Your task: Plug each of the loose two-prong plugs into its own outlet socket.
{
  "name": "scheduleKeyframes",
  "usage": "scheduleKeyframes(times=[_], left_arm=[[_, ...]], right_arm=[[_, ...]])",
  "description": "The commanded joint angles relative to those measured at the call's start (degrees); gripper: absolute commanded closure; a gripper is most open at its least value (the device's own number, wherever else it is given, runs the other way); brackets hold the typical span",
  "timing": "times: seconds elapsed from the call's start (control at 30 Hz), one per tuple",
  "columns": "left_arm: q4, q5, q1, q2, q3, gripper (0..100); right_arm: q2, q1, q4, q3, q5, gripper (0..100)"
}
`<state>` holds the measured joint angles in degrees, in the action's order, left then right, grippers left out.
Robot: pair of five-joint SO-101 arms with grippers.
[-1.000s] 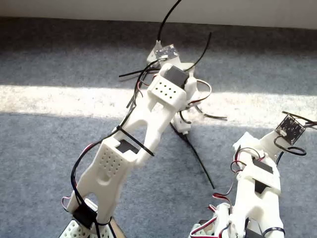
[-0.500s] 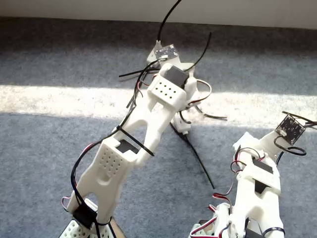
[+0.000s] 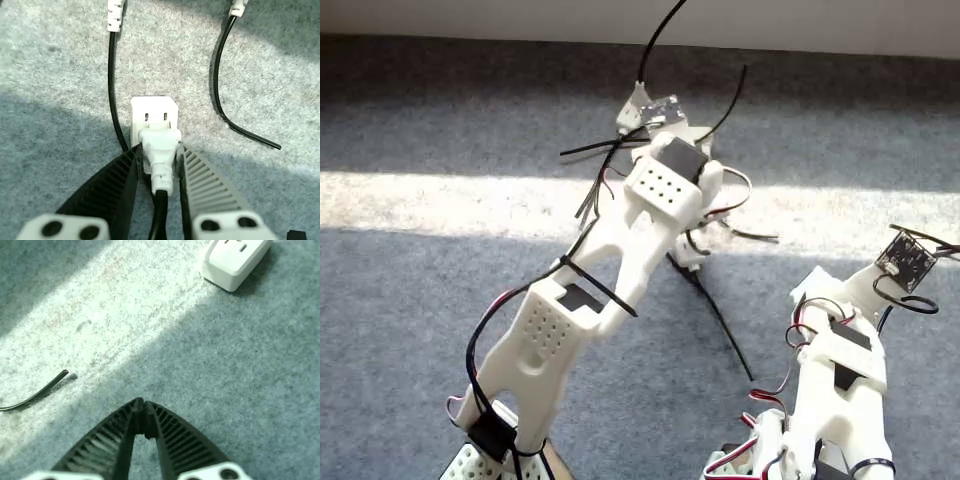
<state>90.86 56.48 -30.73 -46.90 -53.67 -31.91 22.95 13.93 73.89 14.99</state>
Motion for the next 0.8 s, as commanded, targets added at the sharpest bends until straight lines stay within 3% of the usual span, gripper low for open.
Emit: scheduleKeyframes(times=[0.0, 0.77], left_arm=[[-0.09, 1.93, -0.57, 0.84, 1.19, 99], [-1.49, 3.08, 2.24, 0.92, 1.27, 99]], right_arm=[[-0.75, -0.40, -1.10, -0.66, 0.00, 99.2], [-0.75, -0.40, -1.10, -0.66, 0.00, 99.2]])
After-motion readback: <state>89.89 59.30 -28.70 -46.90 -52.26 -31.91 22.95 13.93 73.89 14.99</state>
